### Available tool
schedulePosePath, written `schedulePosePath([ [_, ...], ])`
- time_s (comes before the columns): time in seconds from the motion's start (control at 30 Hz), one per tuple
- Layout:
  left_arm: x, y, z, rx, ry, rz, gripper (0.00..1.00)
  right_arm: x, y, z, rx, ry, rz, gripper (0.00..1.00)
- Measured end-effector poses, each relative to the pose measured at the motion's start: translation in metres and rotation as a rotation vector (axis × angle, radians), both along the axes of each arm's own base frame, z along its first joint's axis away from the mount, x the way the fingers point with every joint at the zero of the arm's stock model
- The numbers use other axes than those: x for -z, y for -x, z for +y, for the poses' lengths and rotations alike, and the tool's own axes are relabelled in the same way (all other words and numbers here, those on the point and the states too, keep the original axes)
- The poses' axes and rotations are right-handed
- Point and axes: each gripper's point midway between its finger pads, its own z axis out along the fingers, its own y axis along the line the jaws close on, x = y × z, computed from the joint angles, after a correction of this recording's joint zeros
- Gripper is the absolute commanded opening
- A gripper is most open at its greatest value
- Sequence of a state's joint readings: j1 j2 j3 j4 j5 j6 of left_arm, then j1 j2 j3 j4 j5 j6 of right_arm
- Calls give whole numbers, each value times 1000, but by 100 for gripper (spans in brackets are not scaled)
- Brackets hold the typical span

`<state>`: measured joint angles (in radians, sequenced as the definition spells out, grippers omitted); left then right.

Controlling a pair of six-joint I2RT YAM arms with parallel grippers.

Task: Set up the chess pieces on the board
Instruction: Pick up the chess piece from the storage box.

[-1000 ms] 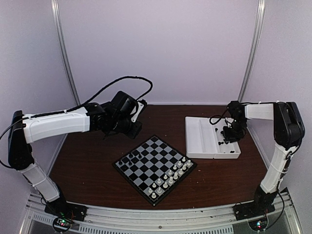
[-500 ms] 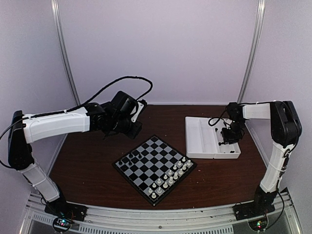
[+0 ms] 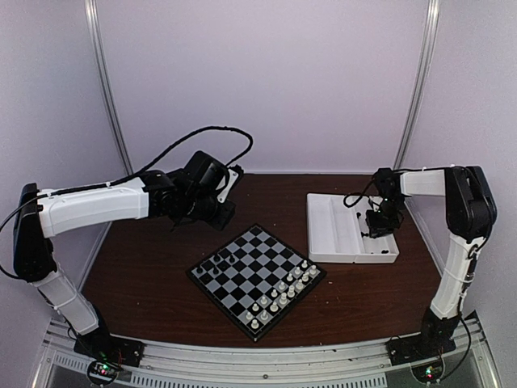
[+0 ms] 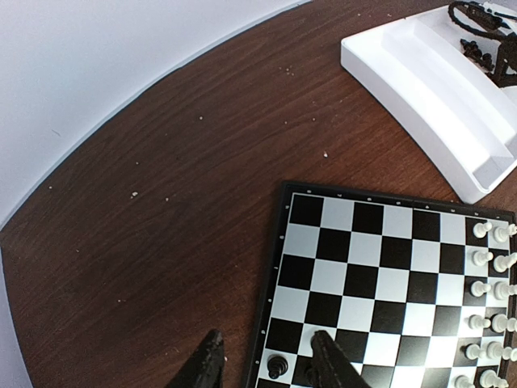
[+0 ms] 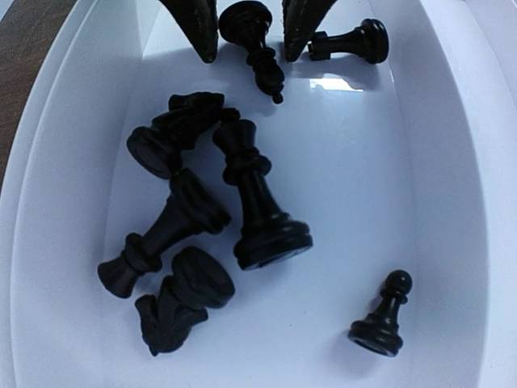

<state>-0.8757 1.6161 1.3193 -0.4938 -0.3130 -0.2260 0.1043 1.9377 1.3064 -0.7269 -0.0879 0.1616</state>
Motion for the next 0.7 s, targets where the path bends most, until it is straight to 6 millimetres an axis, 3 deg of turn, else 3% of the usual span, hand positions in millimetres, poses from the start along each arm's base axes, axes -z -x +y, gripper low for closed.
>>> schedulePosePath([
  [0.1, 0, 0, 0, 0, 0, 0, 38, 0, 0, 1, -1, -4, 1, 20],
  [0.37, 0, 0, 0, 1, 0, 0, 38, -7, 1, 1, -1, -6, -13, 19],
  [0.7, 0, 0, -1, 3, 3, 2, 39, -65, 15, 13, -34, -69, -213, 16],
])
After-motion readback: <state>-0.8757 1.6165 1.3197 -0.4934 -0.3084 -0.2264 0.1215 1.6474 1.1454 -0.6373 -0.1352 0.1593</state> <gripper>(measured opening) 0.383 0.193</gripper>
